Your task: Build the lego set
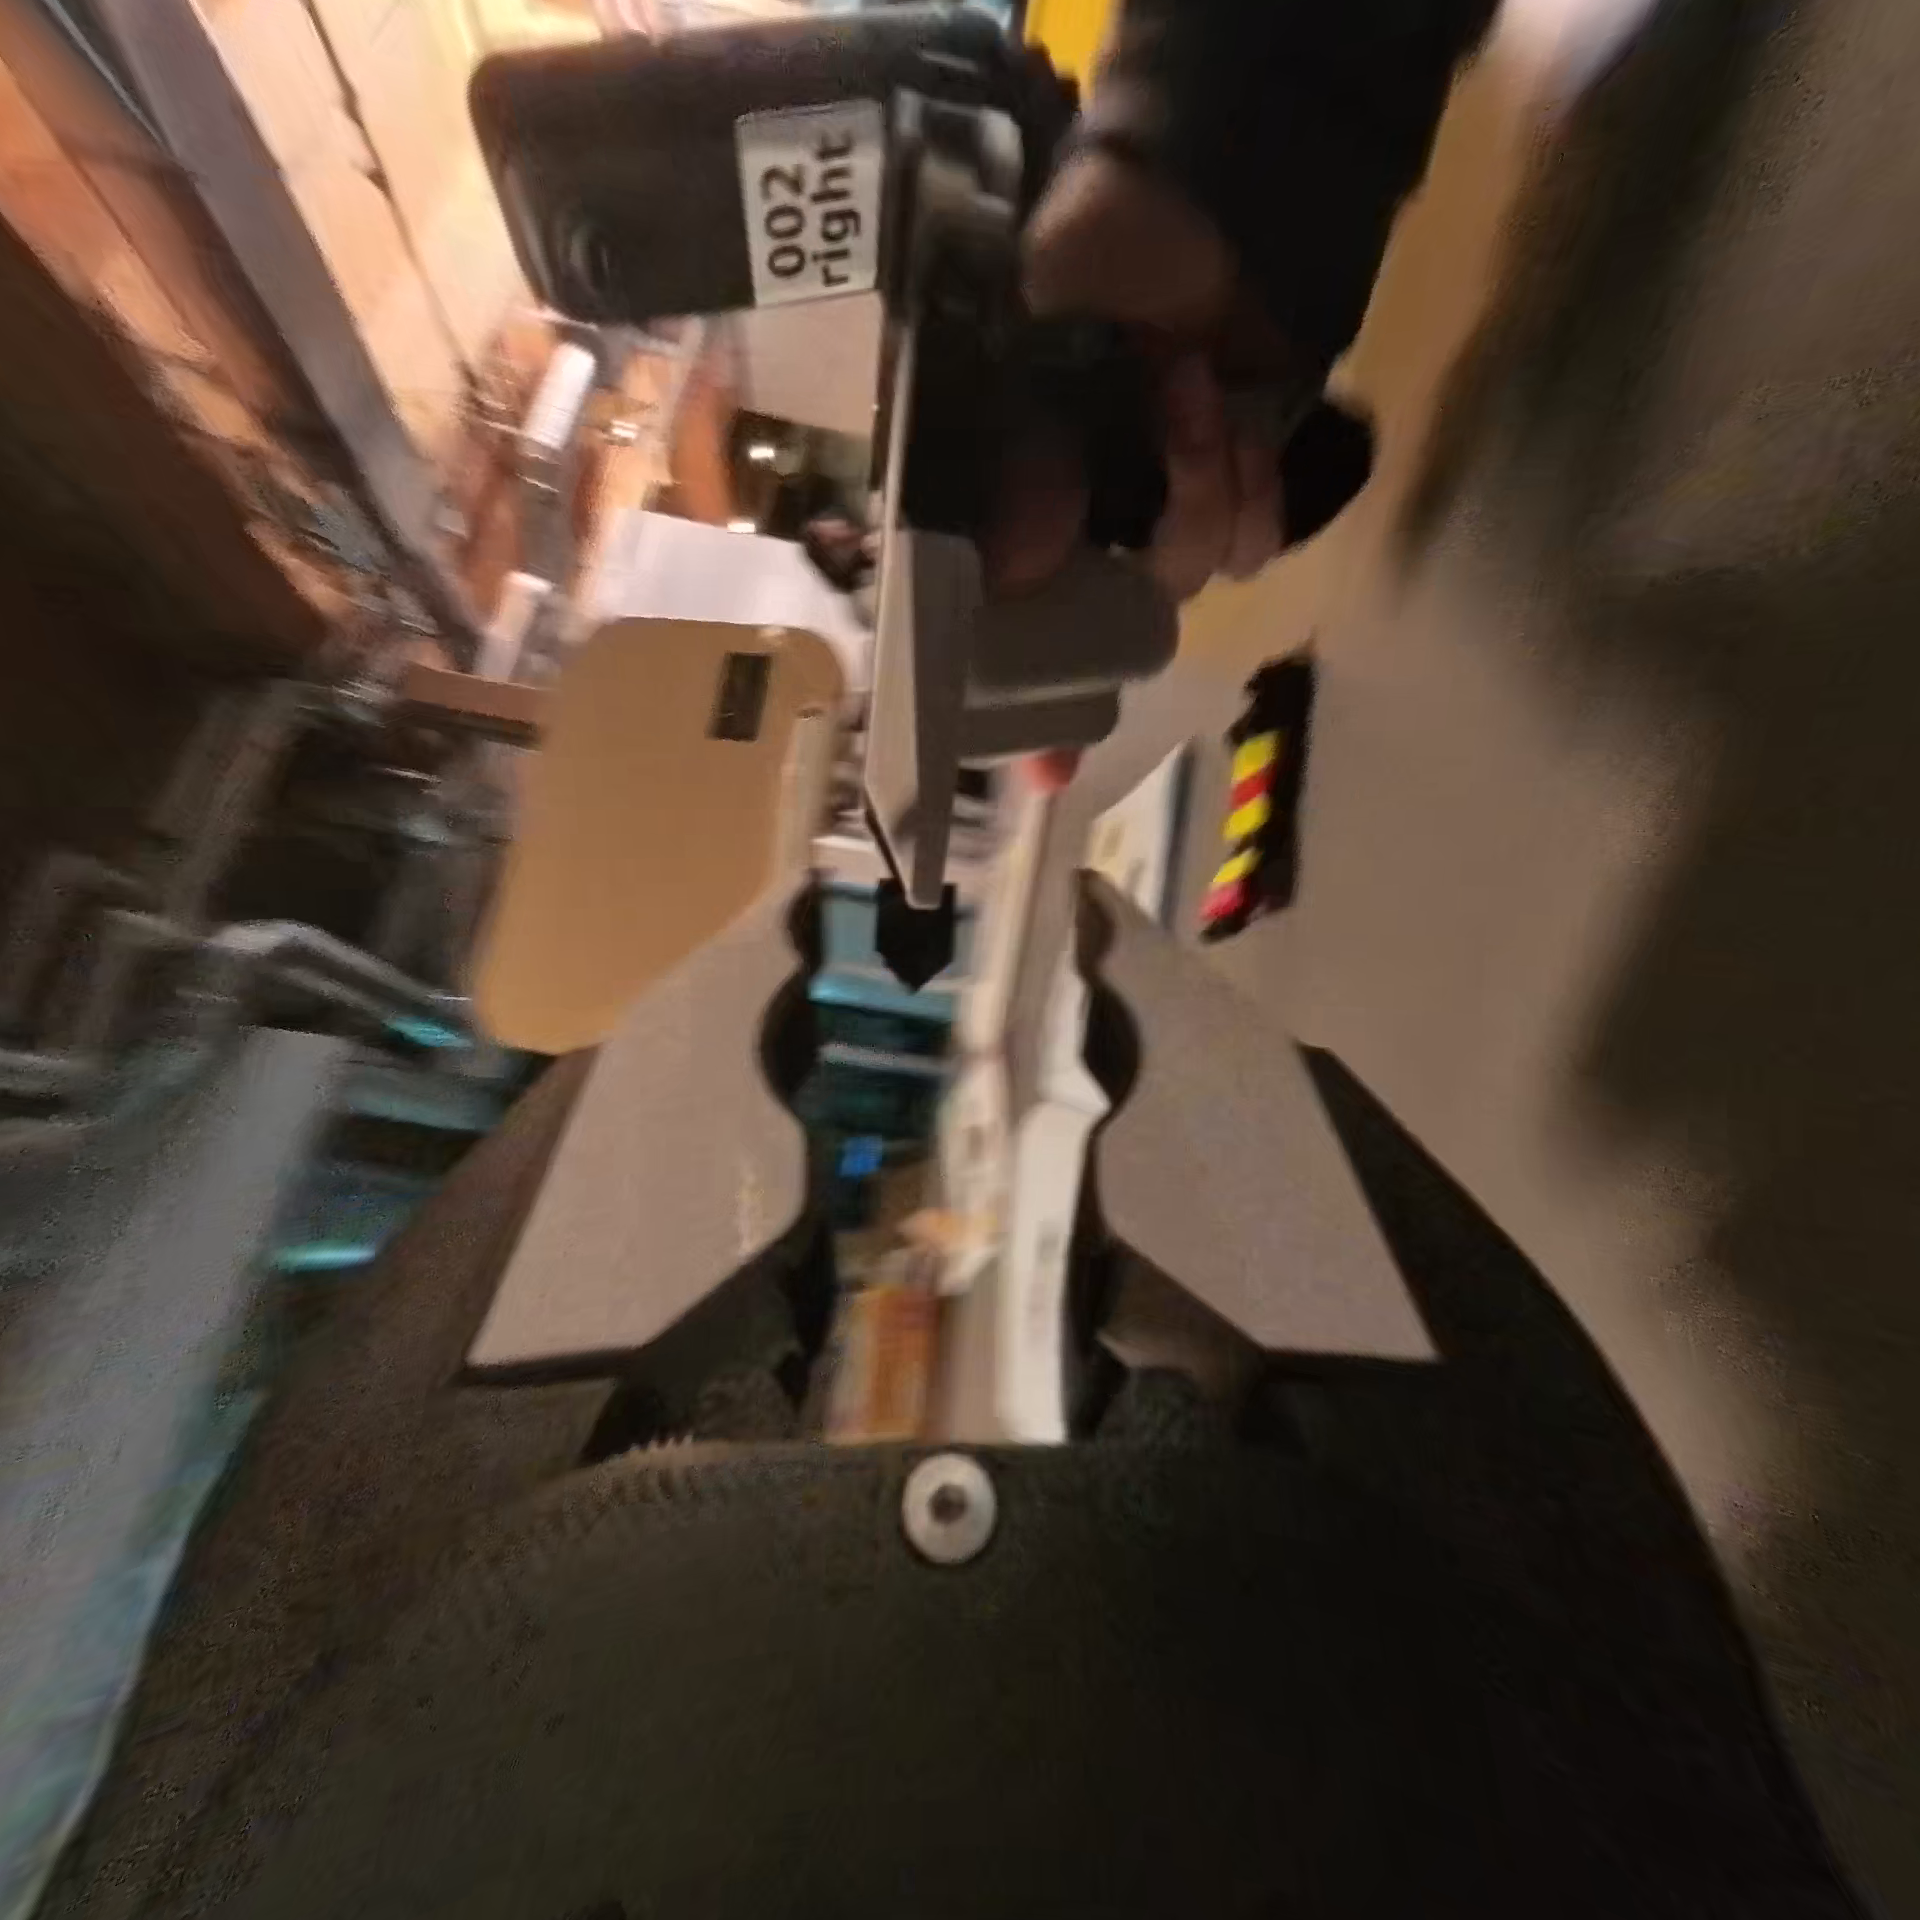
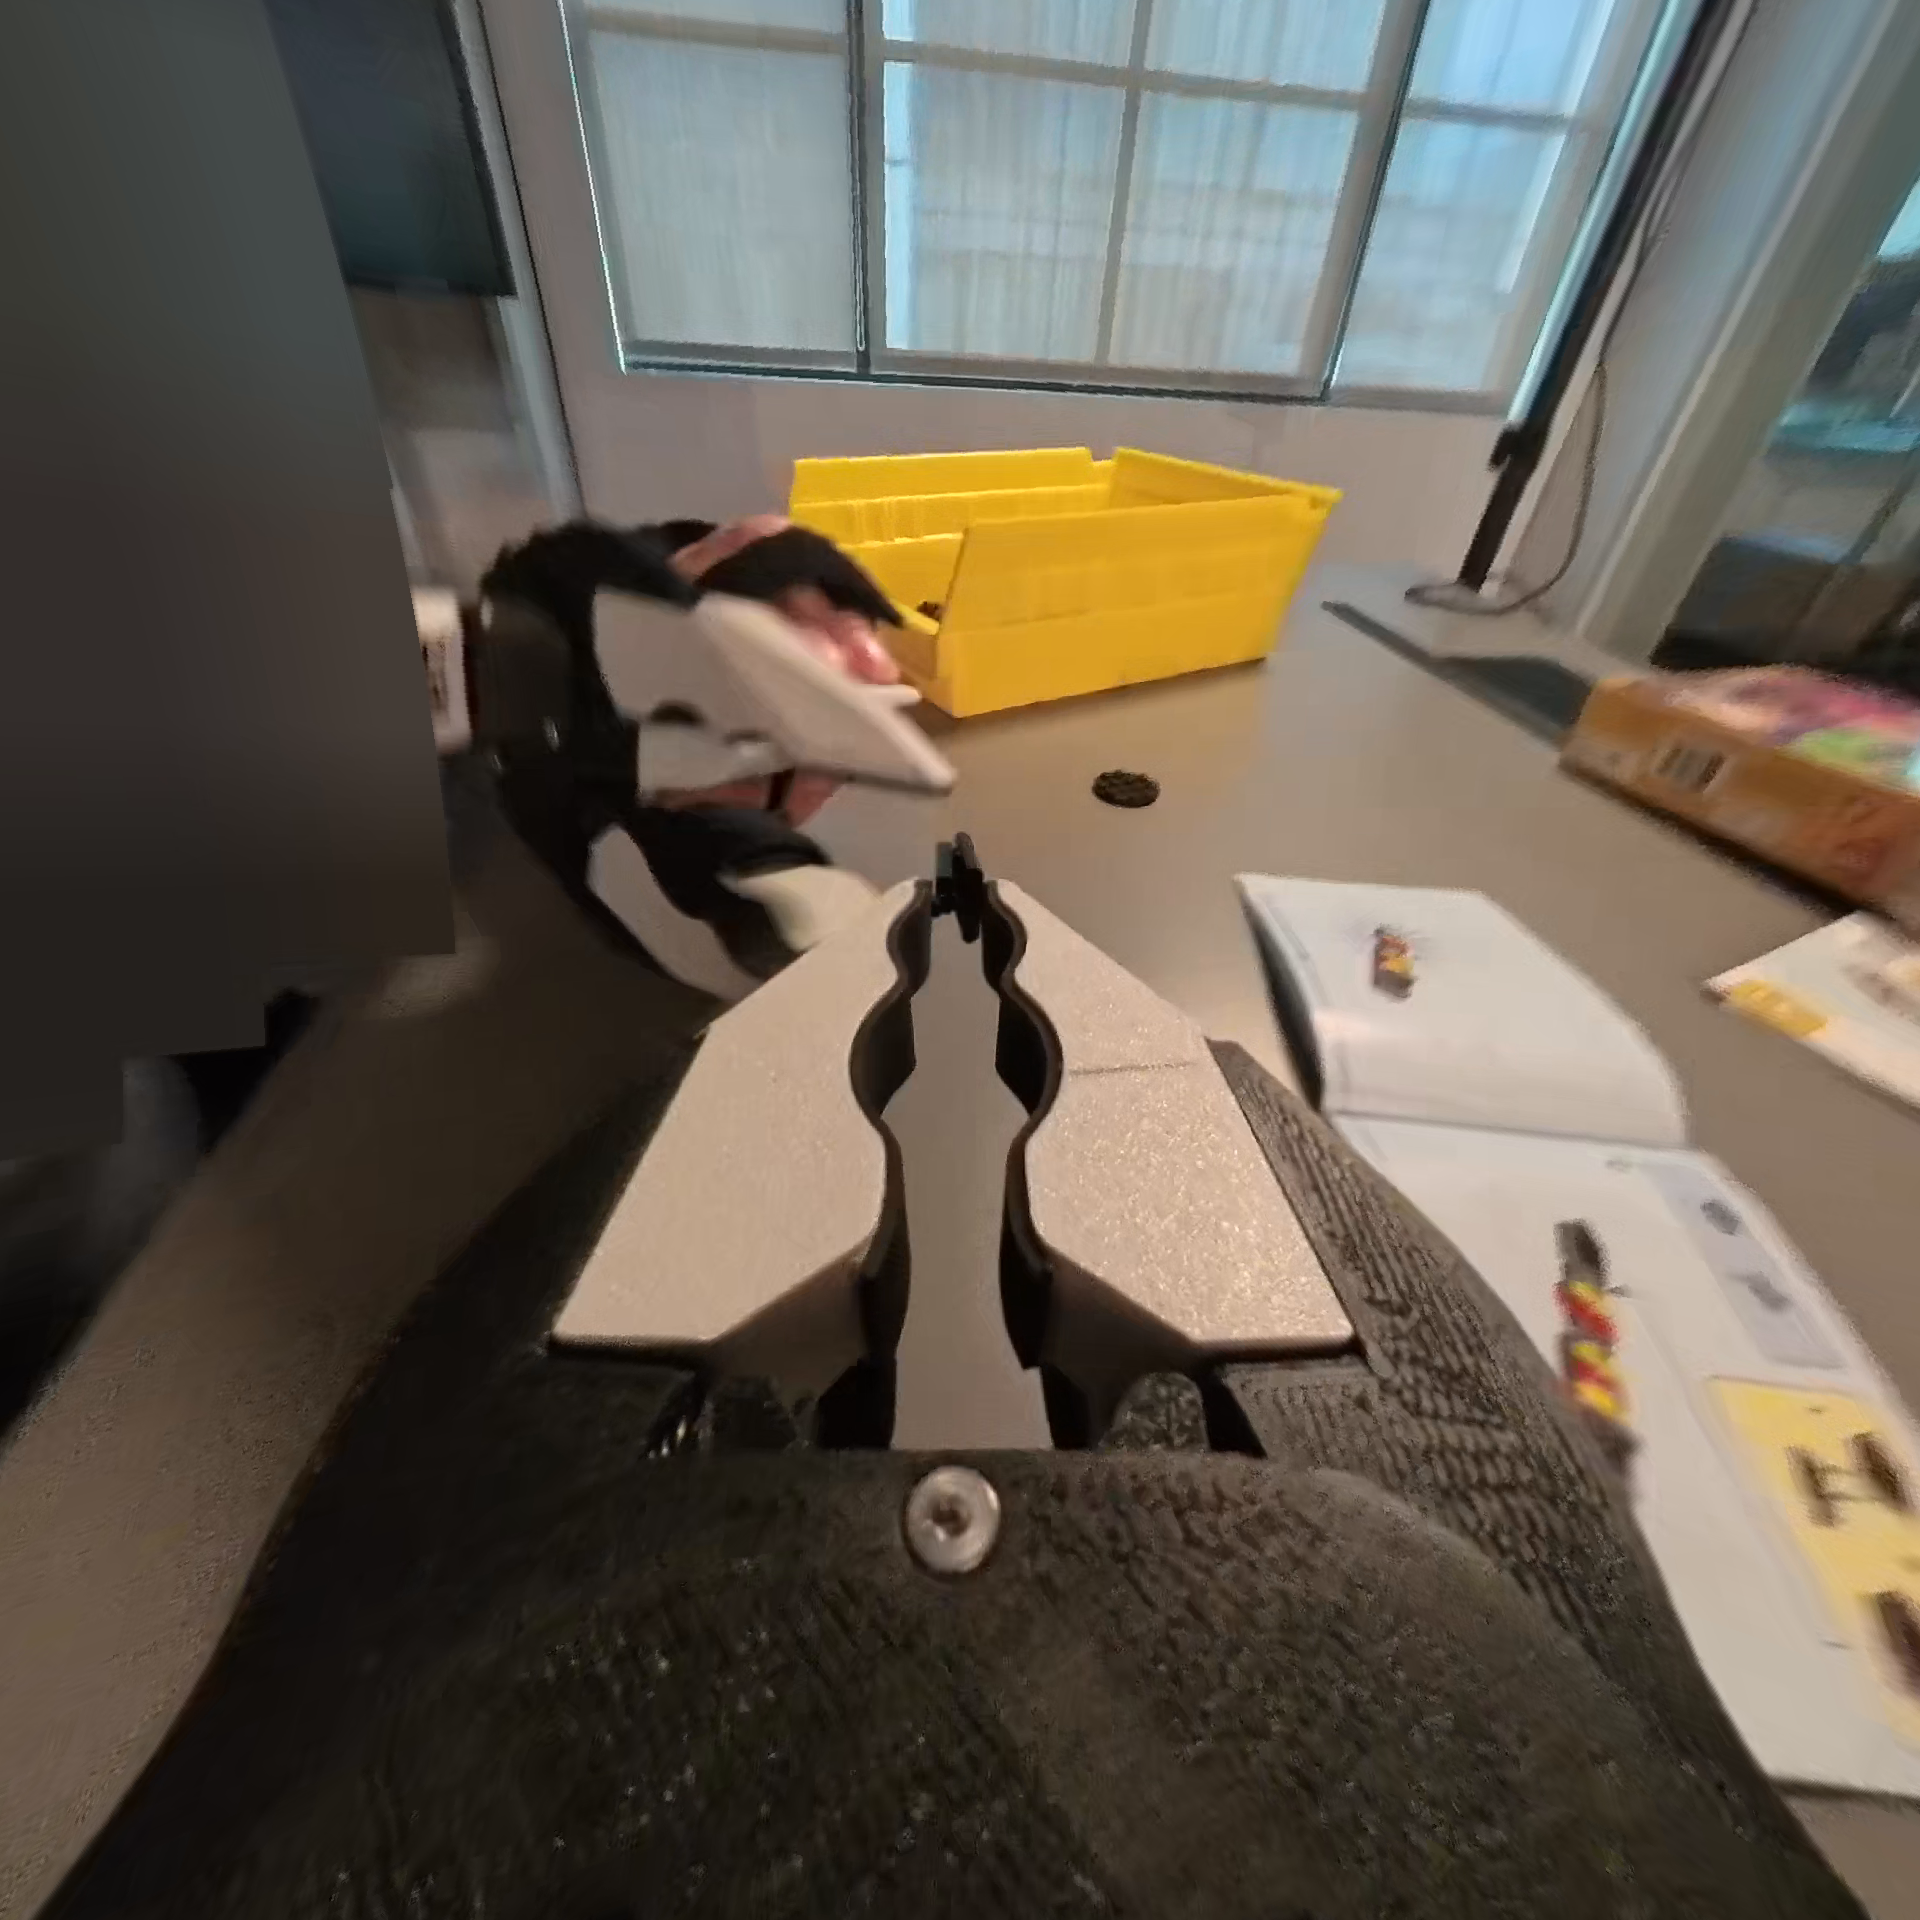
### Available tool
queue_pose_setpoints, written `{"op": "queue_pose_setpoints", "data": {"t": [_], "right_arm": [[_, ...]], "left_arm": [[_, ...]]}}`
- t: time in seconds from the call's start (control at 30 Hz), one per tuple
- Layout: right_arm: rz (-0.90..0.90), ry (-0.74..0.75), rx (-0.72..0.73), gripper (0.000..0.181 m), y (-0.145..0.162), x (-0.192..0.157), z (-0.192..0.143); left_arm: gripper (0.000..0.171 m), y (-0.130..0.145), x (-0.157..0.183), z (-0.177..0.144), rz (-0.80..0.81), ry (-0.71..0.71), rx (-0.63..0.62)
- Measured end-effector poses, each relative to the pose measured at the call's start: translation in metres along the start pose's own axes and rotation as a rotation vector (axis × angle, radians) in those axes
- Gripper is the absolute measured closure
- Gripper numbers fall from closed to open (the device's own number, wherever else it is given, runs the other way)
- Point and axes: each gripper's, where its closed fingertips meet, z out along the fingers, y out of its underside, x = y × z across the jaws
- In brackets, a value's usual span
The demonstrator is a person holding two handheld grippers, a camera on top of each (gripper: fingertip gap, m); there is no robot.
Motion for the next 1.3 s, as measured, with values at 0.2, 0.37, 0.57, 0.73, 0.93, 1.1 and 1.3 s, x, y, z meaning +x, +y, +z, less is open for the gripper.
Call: {"op": "queue_pose_setpoints", "data": {"t": [0.2, 0.37, 0.57, 0.73, 0.93, 1.1, 1.3], "right_arm": [[-0.420, 0.045, 0.103, 0.175, -0.018, -0.017, -0.007], [-0.460, 0.037, 0.133, 0.174, -0.022, -0.023, -0.008], [-0.445, 0.013, 0.134, 0.175, -0.021, -0.026, -0.007], [-0.442, -0.012, 0.124, 0.175, -0.019, -0.029, -0.006], [-0.424, -0.025, 0.084, 0.174, -0.012, -0.027, -0.005], [-0.419, 0.195, 0.085, 0.153, -0.015, 0.018, -0.020], [-0.445, 0.557, -0.022, 0.154, -0.002, 0.081, -0.042]], "left_arm": [[0.119, -0.013, -0.008, -0.014, -0.705, 0.335, 0.189], [0.142, -0.012, -0.019, -0.020, -0.783, 0.317, 0.275], [0.154, -0.017, -0.021, -0.022, -0.788, 0.314, 0.300], [0.165, -0.019, -0.019, -0.023, -0.805, 0.338, 0.316], [0.166, -0.016, -0.013, -0.021, -0.777, 0.374, 0.284], [0.166, 0.018, 0.018, -0.009, -0.628, 0.421, 0.026], [0.166, 0.045, 0.060, -0.007, -0.364, 0.525, -0.192]]}}
